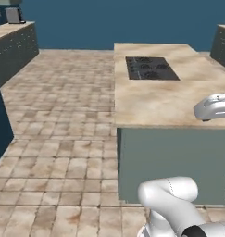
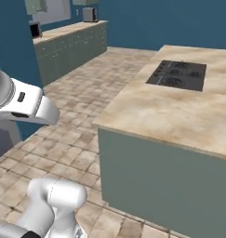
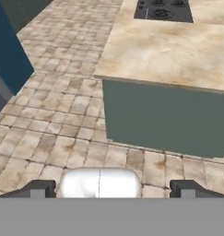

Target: Close all open cabinet doors.

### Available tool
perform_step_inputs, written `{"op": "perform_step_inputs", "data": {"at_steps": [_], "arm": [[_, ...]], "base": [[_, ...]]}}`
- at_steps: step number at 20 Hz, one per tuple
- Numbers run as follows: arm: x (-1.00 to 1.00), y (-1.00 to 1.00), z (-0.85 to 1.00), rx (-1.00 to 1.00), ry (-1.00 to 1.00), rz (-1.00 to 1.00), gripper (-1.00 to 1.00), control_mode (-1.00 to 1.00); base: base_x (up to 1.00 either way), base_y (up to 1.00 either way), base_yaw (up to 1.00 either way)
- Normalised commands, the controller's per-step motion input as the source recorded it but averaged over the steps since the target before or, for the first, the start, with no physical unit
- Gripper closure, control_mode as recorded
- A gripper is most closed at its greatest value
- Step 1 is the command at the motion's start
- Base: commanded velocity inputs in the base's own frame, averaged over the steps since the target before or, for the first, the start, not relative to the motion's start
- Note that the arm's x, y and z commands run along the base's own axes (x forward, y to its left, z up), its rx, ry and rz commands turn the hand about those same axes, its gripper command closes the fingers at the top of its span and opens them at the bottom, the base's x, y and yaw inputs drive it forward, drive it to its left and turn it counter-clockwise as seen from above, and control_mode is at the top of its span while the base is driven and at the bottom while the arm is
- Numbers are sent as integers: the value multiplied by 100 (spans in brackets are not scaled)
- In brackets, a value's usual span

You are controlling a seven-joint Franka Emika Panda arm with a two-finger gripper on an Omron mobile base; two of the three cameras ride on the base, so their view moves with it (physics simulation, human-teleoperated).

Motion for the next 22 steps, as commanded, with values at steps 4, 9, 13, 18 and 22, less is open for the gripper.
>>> {"op": "perform_step_inputs", "data": {"at_steps": [4,9,13,18,22], "arm": [[0,0,0,0,0,0,-100,100],[0,0,0,0,0,0,-100,100],[0,0,0,0,0,0,-100,100],[0,0,0,0,0,0,-100,100],[0,0,0,0,0,0,-100,100]], "base": [[22,100,-27],[21,100,-27],[20,100,-29],[43,100,-26],[90,96,-7]]}}
